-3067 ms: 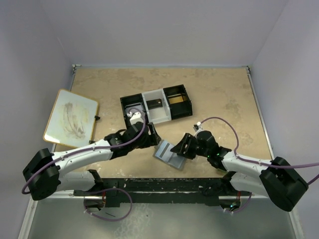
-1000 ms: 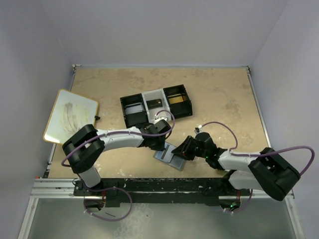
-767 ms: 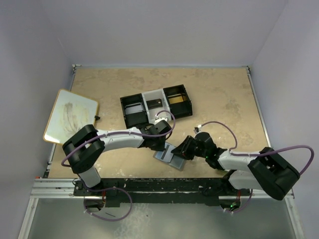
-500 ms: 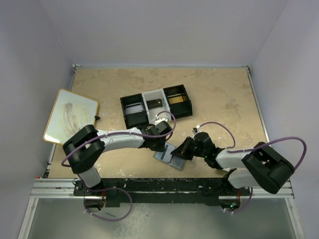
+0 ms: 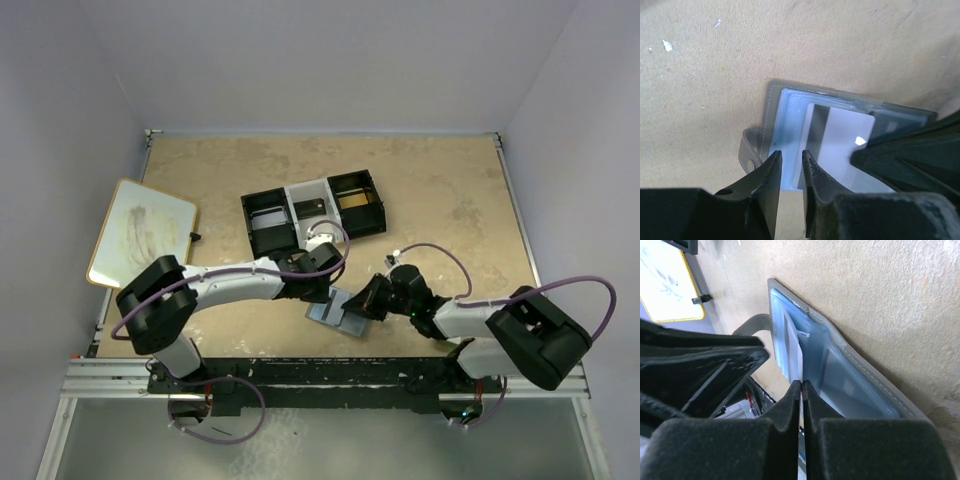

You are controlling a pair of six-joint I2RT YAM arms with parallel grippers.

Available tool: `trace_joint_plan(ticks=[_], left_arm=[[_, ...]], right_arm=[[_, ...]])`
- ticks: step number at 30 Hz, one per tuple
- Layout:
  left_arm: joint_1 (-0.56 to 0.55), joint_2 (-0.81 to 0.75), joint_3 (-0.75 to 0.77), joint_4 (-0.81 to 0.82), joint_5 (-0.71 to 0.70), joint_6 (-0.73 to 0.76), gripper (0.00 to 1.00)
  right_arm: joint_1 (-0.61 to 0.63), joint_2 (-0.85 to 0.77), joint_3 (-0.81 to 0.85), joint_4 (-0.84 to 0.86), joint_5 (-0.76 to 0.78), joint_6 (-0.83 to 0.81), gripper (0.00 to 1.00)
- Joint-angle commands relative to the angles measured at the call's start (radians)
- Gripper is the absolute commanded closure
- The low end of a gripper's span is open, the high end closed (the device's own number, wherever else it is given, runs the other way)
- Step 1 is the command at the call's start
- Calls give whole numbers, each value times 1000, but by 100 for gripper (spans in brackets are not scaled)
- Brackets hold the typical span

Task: Take the credit cards out of the card holder
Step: Remove the credit card from the card holder.

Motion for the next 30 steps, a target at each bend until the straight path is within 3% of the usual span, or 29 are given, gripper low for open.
trace_joint_plan(ticks=[1, 6, 16, 24, 30], left_arm=[[-8, -107, 16, 26, -66, -34, 78], [-7, -193, -14, 35, -138, -67, 76], [-8, -308, -110, 83, -165, -140, 73], [-11, -222, -148, 164, -8, -121, 71], [-12, -125, -126, 137, -7, -115, 75]], right_arm=[[-6, 37, 55, -3, -31, -74, 98], [-6, 94, 159, -113, -51, -209, 99], [-5, 191, 266, -109, -146, -361, 99], [-4, 175, 269, -151, -153, -351, 99], [-6, 164, 271, -196, -107, -332, 98]])
